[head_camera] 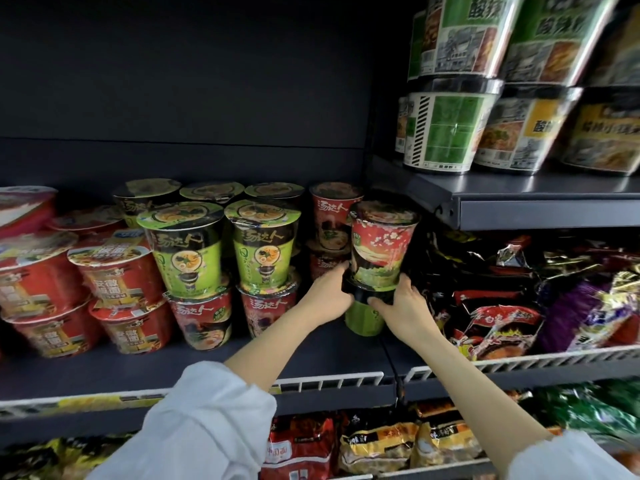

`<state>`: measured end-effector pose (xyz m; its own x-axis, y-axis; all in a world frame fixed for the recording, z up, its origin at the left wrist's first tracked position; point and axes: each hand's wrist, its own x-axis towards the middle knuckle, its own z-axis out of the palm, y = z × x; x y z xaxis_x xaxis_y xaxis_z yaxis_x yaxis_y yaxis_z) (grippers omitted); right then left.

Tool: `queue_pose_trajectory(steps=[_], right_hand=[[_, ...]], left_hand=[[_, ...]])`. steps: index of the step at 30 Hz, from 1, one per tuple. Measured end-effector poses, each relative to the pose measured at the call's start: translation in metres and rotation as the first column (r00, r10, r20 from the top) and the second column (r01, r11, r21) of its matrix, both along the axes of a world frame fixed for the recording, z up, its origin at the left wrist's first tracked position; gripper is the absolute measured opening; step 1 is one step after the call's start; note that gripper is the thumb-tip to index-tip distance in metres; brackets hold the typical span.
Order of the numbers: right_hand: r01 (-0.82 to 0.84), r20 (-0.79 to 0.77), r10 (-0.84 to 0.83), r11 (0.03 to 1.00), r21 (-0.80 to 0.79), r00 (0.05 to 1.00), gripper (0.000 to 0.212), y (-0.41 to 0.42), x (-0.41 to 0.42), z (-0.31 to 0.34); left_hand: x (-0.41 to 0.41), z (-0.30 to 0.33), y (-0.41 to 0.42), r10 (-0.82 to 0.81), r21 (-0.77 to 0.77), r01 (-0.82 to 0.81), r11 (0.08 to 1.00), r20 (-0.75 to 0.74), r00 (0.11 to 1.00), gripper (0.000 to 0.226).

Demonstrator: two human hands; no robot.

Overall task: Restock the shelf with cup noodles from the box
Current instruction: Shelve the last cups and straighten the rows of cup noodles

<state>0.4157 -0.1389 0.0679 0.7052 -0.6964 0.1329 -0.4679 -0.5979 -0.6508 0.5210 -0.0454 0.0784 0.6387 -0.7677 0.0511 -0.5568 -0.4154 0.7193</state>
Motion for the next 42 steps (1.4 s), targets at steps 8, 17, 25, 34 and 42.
queue_pose_trajectory(steps=[8,17,25,34,42], right_hand=[[-0.001,0.122,-0.018,0.987,0.158,0.992,0.071,-0.002,0.009,-0.003],[-0.117,0.217,0.043,0.934,0.338,0.975,0.078,-0.013,0.017,0.0],[-0.181,0.26,0.09,0.919,0.351,0.961,0.077,-0.011,0.022,-0.008],[-0.298,0.27,0.187,0.833,0.466,0.945,0.075,-0.012,0.03,-0.002],[-0.276,0.152,0.243,0.924,0.266,0.958,0.077,-0.017,0.035,-0.006]], left_hand=[[-0.007,0.001,0.015,0.052,0.007,-0.052,0.999,-0.037,0.998,0.065],[-0.013,0.004,0.036,0.043,0.021,-0.044,0.999,0.039,0.998,0.065],[-0.023,0.007,0.044,0.089,0.01,-0.091,0.996,0.09,0.992,0.058],[-0.021,0.009,0.059,0.096,0.032,-0.107,0.994,0.235,0.967,0.054],[-0.012,0.04,0.057,0.302,-0.36,-0.031,0.933,0.729,0.614,0.041]])
